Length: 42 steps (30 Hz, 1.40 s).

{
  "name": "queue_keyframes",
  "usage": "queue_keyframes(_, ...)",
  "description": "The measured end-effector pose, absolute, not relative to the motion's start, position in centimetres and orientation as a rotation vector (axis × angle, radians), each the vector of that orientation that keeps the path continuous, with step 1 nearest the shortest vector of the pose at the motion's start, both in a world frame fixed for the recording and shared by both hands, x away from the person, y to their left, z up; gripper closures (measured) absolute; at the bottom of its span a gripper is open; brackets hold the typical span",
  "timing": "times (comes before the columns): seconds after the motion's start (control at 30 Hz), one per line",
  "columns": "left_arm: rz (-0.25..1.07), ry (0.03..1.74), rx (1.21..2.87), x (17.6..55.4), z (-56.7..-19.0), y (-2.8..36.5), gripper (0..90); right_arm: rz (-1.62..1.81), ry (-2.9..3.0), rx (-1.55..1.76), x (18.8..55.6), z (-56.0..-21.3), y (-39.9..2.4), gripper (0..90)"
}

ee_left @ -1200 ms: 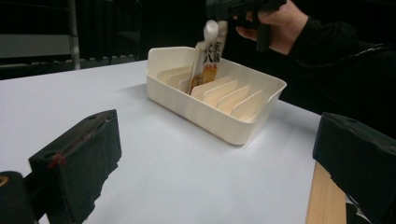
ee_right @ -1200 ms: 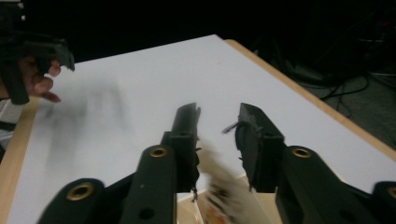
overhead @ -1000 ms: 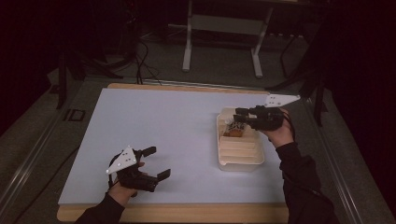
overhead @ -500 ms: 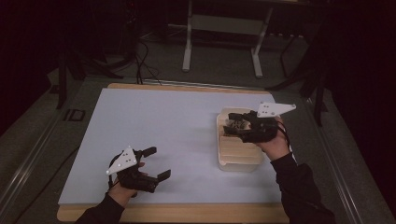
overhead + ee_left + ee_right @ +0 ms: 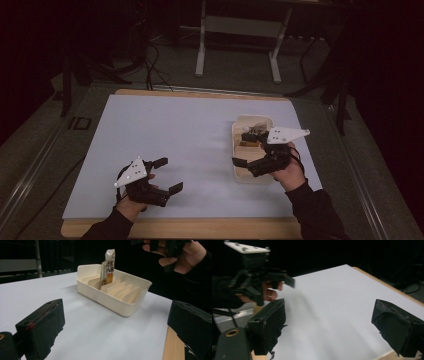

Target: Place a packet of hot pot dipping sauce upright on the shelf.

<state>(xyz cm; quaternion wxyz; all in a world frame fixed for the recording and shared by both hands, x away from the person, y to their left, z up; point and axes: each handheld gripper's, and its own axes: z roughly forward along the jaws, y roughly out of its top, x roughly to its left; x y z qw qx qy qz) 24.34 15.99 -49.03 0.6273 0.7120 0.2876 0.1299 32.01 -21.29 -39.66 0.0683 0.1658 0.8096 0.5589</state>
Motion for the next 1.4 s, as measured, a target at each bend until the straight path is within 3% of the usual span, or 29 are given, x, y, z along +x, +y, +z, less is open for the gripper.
queue_keyframes(0.57,0.299,0.643,1.648,24.2,-49.0,15.8,1.5,1.656,2.445,0.594,28.1,-43.5,-21.8,12.1)
queue_keyframes(1.4,0.281,0.628,1.667,24.1,-49.3,15.5,1.5,1.534,2.353,0.562,24.3,-45.2,-25.5,13.3)
